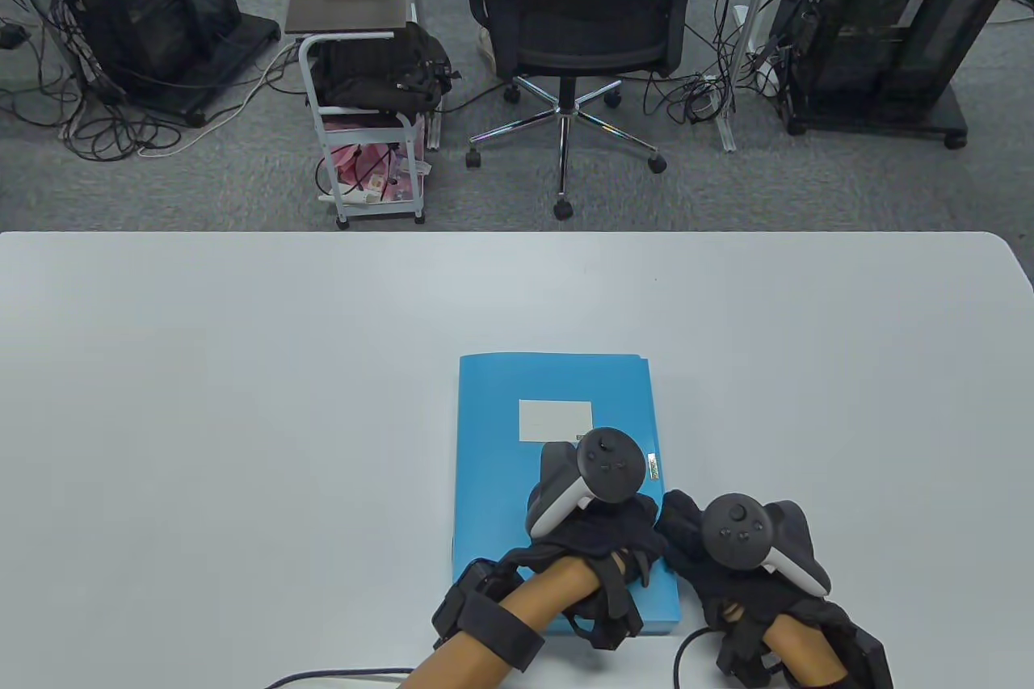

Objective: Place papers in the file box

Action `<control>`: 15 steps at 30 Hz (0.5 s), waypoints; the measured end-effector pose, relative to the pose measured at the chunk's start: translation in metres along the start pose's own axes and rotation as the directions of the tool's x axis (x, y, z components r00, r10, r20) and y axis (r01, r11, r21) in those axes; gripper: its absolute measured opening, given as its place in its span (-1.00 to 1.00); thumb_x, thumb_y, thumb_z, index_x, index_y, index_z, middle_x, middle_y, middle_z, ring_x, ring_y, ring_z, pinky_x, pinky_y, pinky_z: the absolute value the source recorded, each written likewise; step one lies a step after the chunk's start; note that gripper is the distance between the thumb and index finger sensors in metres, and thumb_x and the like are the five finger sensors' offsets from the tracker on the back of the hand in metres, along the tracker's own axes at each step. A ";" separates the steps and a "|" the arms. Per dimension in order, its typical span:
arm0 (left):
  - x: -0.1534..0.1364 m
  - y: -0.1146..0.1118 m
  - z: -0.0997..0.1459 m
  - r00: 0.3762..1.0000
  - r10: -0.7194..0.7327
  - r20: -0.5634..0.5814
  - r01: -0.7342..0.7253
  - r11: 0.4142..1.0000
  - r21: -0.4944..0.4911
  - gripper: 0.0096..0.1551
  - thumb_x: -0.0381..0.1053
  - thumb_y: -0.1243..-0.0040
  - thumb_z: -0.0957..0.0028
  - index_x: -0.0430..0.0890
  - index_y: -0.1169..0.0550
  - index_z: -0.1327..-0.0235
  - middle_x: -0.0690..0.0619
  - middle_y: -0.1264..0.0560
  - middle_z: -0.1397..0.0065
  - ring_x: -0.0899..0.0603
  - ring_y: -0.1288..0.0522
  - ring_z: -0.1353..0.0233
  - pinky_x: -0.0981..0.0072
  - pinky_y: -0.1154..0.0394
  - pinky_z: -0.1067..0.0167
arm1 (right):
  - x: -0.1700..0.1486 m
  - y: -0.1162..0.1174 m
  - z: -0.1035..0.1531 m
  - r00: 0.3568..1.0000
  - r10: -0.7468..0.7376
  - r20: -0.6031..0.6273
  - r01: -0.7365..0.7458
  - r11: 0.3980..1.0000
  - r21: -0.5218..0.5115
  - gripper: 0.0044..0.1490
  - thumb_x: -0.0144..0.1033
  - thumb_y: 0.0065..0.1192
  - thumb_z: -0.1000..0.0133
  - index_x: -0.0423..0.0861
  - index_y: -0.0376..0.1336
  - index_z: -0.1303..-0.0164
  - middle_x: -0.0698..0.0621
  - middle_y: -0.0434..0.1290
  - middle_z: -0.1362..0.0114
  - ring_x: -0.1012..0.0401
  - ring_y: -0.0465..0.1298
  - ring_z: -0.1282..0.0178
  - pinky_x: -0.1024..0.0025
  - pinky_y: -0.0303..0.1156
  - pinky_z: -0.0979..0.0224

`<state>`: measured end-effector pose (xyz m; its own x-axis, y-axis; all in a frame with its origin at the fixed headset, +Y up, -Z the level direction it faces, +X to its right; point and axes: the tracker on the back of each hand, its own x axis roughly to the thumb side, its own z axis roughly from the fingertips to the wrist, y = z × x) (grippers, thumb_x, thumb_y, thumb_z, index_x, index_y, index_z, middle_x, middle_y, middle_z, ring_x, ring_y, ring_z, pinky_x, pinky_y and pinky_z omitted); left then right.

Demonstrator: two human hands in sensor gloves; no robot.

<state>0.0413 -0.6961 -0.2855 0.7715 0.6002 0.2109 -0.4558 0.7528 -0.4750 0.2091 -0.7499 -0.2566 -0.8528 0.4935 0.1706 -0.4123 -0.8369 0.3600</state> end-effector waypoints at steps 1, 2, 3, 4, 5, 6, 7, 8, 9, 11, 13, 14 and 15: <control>0.004 -0.004 0.000 0.999 -0.042 -0.006 0.042 0.999 -0.001 -0.37 0.02 -0.51 0.24 -0.38 -0.66 0.06 -0.39 -0.73 0.30 -0.23 -0.87 0.51 0.00 -0.72 0.27 | -0.002 -0.002 0.000 0.999 -0.038 -0.006 0.038 0.999 -0.005 -0.36 -0.09 -0.04 0.01 0.14 0.05 -0.32 0.02 0.05 -0.60 -0.09 0.24 -0.52 -0.48 -0.10 -0.44; 0.007 -0.007 0.000 0.997 -0.071 -0.008 0.071 0.997 0.004 -0.36 0.03 -0.51 0.25 -0.39 -0.66 0.07 -0.39 -0.73 0.30 -0.23 -0.87 0.51 -0.01 -0.72 0.28 | -0.005 -0.002 0.001 0.997 -0.081 -0.013 0.081 0.997 -0.014 -0.37 -0.10 -0.03 0.01 0.10 0.09 -0.31 0.00 0.14 -0.58 -0.11 0.23 -0.51 -0.48 -0.13 -0.43; 0.013 -0.010 0.000 0.993 -0.118 -0.009 0.118 0.993 0.020 -0.36 0.03 -0.52 0.26 -0.40 -0.66 0.08 -0.41 -0.73 0.32 -0.23 -0.86 0.52 -0.01 -0.72 0.29 | -0.007 -0.004 0.002 0.995 -0.101 -0.017 0.100 0.995 -0.023 -0.38 -0.11 -0.03 0.01 0.09 0.11 -0.30 -0.04 0.16 -0.58 -0.14 0.22 -0.51 -0.48 -0.15 -0.44; 0.019 -0.014 0.000 0.985 -0.173 -0.017 0.173 0.985 0.027 -0.35 0.05 -0.52 0.26 -0.39 -0.66 0.08 -0.41 -0.73 0.32 -0.23 -0.86 0.53 0.00 -0.72 0.29 | -0.009 -0.006 0.004 0.994 -0.104 -0.027 0.103 0.994 -0.038 -0.39 -0.11 -0.03 0.01 0.07 0.12 -0.29 -0.06 0.16 -0.57 -0.16 0.20 -0.51 -0.49 -0.16 -0.43; 0.024 -0.019 0.001 0.974 -0.226 -0.018 0.227 0.973 0.032 -0.34 0.06 -0.51 0.25 -0.39 -0.66 0.07 -0.40 -0.73 0.32 -0.22 -0.86 0.52 0.00 -0.72 0.29 | -0.011 -0.011 0.007 0.997 -0.077 -0.029 0.075 0.995 -0.065 -0.40 -0.13 -0.03 0.01 0.01 0.16 -0.26 -0.07 0.20 -0.55 -0.15 0.20 -0.51 -0.47 -0.16 -0.44; 0.028 -0.023 0.001 0.965 -0.262 -0.020 0.262 0.964 0.042 -0.33 0.07 -0.51 0.25 -0.39 -0.66 0.07 -0.42 -0.73 0.32 -0.22 -0.86 0.53 0.00 -0.72 0.29 | -0.012 -0.014 0.008 0.998 -0.057 -0.037 0.054 0.995 -0.078 -0.41 -0.12 -0.03 0.01 0.00 0.19 -0.24 -0.08 0.24 -0.53 -0.15 0.21 -0.50 -0.48 -0.15 -0.43; 0.032 -0.027 0.001 0.950 -0.311 -0.023 0.312 0.949 0.054 -0.33 0.08 -0.50 0.25 -0.38 -0.66 0.07 -0.40 -0.73 0.33 -0.22 -0.86 0.54 0.00 -0.72 0.30 | -0.014 -0.020 0.012 0.998 -0.022 -0.051 0.015 0.993 -0.120 -0.41 -0.12 -0.03 0.01 0.00 0.20 -0.23 -0.08 0.26 -0.52 -0.15 0.22 -0.50 -0.48 -0.15 -0.43; 0.036 -0.033 0.002 0.936 -0.352 -0.028 0.353 0.934 0.058 -0.32 0.12 -0.48 0.24 -0.36 -0.66 0.05 -0.42 -0.73 0.32 -0.22 -0.86 0.54 0.00 -0.72 0.29 | -0.017 -0.024 0.015 0.997 -0.001 -0.079 -0.013 0.983 -0.183 -0.41 -0.12 -0.04 0.01 -0.01 0.19 -0.23 -0.09 0.26 -0.52 -0.16 0.22 -0.49 -0.48 -0.15 -0.43; 0.038 -0.037 0.002 0.927 -0.376 -0.018 0.376 0.925 0.062 -0.28 0.19 -0.44 0.24 -0.34 -0.67 0.03 -0.44 -0.72 0.33 -0.23 -0.85 0.54 -0.01 -0.71 0.30 | -0.019 -0.028 0.017 0.995 0.012 -0.100 -0.036 0.968 -0.247 -0.40 -0.12 -0.03 0.01 -0.01 0.19 -0.24 -0.09 0.26 -0.52 -0.16 0.22 -0.49 -0.48 -0.15 -0.43; 0.045 -0.046 0.008 0.891 -0.450 -0.070 0.455 0.877 0.156 -0.34 0.11 -0.34 0.15 -0.36 -0.66 0.00 -0.43 -0.73 0.34 -0.24 -0.83 0.54 -0.05 -0.69 0.27 | -0.022 -0.030 0.017 0.994 0.014 -0.110 -0.043 0.962 -0.270 -0.38 -0.10 -0.03 0.01 0.00 0.16 -0.28 -0.09 0.22 -0.54 -0.17 0.19 -0.50 -0.49 -0.17 -0.42; 0.052 -0.062 0.014 0.806 -0.591 -0.016 0.580 0.785 0.216 -0.30 0.19 -0.31 0.18 -0.29 -0.65 -0.04 -0.42 -0.73 0.34 -0.21 -0.81 0.56 -0.04 -0.69 0.26 | -0.025 -0.027 0.015 0.993 -0.012 -0.114 -0.018 0.966 -0.257 -0.36 -0.10 -0.04 0.01 -0.01 0.13 -0.30 -0.10 0.19 -0.56 -0.18 0.17 -0.51 -0.49 -0.19 -0.43; 0.055 -0.069 0.021 0.757 -0.653 -0.018 0.636 0.730 0.251 -0.26 0.24 -0.26 0.18 -0.28 -0.64 -0.06 -0.41 -0.73 0.32 -0.20 -0.81 0.55 -0.03 -0.69 0.24 | -0.026 -0.025 0.013 0.993 -0.014 -0.117 -0.014 0.971 -0.238 -0.36 -0.10 -0.04 0.01 -0.01 0.13 -0.30 -0.10 0.19 -0.56 -0.18 0.17 -0.51 -0.49 -0.20 -0.43; 0.057 -0.075 0.026 0.727 -0.687 0.004 0.665 0.705 0.248 -0.24 0.27 -0.23 0.18 -0.25 -0.63 -0.08 -0.41 -0.72 0.28 -0.21 -0.81 0.52 -0.03 -0.68 0.22 | -0.027 -0.024 0.012 0.992 -0.012 -0.122 -0.016 0.974 -0.225 -0.36 -0.10 -0.04 0.01 0.00 0.13 -0.30 -0.09 0.17 -0.56 -0.19 0.16 -0.52 -0.49 -0.21 -0.42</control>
<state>0.1075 -0.7113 -0.2160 0.8721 -0.0802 0.4827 0.0822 0.9965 0.0171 0.2463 -0.7405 -0.2586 -0.8807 0.4707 0.0530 -0.4600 -0.8765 0.1417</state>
